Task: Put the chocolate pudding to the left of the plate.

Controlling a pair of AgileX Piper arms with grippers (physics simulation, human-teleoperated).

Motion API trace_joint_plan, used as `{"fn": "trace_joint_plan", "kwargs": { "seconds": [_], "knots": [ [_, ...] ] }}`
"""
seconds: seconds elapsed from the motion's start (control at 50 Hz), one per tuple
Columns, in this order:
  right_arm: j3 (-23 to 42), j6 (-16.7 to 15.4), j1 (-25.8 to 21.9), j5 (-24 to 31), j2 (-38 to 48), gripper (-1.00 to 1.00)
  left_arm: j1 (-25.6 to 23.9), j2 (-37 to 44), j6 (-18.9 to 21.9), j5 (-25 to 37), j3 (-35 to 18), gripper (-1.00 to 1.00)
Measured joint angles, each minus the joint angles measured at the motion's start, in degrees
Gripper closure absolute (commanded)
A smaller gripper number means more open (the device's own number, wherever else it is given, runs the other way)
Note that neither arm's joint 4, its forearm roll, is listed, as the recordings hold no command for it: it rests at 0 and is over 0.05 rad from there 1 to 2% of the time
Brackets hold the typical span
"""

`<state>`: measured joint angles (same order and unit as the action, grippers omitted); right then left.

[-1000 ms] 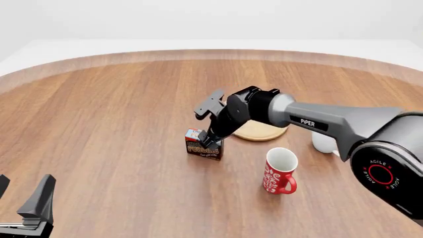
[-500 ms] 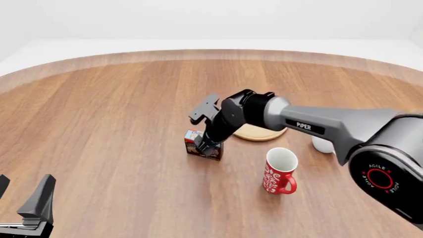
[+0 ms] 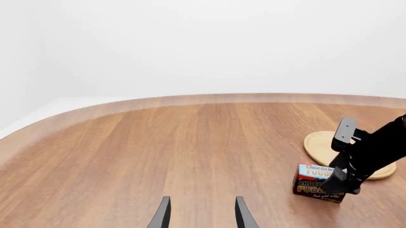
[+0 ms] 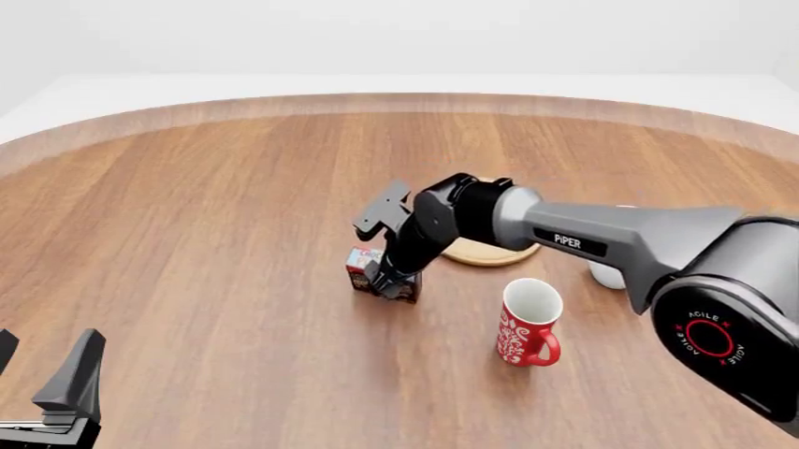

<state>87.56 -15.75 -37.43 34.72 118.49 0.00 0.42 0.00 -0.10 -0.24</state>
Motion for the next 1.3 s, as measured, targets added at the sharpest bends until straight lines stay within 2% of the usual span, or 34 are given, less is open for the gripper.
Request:
{"fn": "trace_joint_plan", "kwargs": {
  "seconds": [0.18,0.52,0.76,0.96,1.3],
  "knots": [
    [-0.82,0.28,-0.34,-0.73,-0.79,1.00,0.00,0.00,0.00,0.00,0.00,-1.00],
    [-5.96,3.39,-1.45,-4.38,-7.88,1.00,0.00,0.00,0.00,0.00,0.00,-1.00],
    [-6.33,3.04,-0.64,-3.87,-12.16,1.00,0.00,0.00,0.00,0.00,0.00,-1.00],
    [-1.56,1.13,0.87,-0.79,-12.66,1.00,0.00,0.00,0.00,0.00,0.00,-1.00],
    [12.82,-1.04,3.46,4.92,-7.07,1.00,0.00,0.00,0.00,0.00,0.00,-1.00]
  ]
}}
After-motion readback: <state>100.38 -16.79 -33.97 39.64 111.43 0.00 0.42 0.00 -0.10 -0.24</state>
